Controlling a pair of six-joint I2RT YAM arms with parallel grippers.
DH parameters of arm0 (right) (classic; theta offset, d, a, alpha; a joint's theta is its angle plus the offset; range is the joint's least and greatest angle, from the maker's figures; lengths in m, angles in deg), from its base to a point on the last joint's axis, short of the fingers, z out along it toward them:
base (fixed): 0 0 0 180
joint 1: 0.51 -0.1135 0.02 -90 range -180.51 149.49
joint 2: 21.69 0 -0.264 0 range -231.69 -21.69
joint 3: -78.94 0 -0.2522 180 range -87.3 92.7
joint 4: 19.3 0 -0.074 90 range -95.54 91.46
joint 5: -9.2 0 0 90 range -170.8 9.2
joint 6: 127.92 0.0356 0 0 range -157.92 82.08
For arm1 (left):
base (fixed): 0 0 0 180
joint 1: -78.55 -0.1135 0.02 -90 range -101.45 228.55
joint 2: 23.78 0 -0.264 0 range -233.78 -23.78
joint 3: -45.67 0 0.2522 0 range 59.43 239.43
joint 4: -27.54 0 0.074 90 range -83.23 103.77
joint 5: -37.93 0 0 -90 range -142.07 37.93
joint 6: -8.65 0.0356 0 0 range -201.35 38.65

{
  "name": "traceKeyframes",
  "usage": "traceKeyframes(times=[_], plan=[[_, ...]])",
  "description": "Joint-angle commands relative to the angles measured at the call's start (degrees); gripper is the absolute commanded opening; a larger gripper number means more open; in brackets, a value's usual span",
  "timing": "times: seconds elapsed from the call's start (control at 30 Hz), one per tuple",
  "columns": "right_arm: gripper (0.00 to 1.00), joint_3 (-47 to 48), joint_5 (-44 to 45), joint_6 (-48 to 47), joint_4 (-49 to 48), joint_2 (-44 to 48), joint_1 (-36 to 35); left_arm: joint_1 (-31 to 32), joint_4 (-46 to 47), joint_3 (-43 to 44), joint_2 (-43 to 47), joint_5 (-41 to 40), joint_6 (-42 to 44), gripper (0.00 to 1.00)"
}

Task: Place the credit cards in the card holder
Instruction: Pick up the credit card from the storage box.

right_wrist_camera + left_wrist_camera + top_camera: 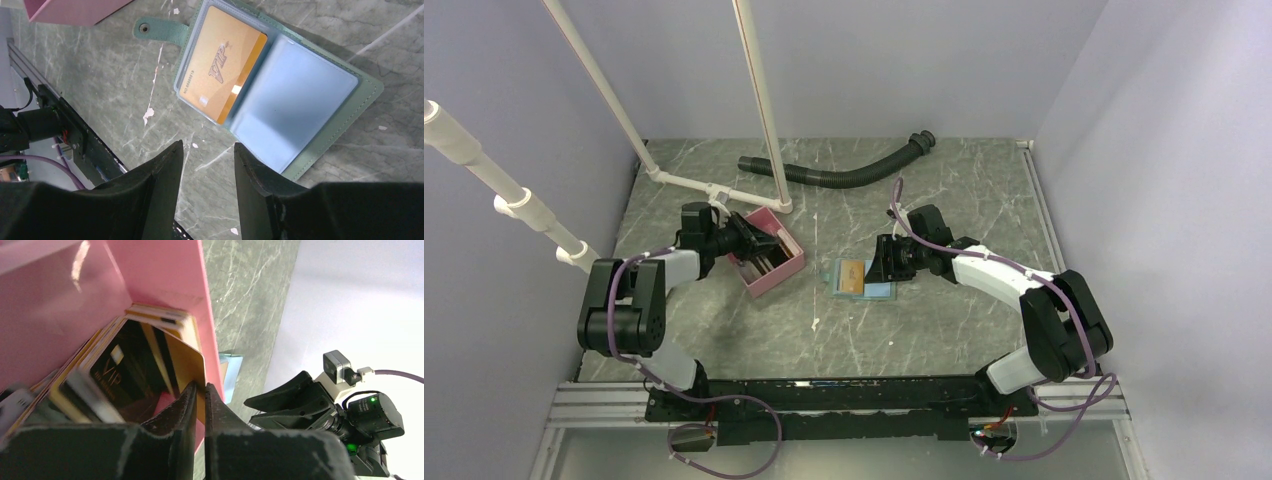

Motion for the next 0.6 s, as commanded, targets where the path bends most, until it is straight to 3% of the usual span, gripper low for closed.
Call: traceKeyframes(times=[0.0, 0.13, 0.57], plan=[[0.44, -0.3, -0.7, 0.4, -2.0, 1.8, -0.1, 0.1, -3.0, 2.7, 3.1, 0.7, 1.0, 0.08], [0.44, -0.4, -0.7, 0.4, -1.9, 1.9, -0.1, 0.1, -14.2, 5.4, 5.8, -0.2, 4.0, 0.00], [0.43, -0.9, -1.5, 0.9, -3.1, 1.4, -0.1, 0.1, -48.2, 16.4, 13.6, -5.8, 13.9, 0.00]])
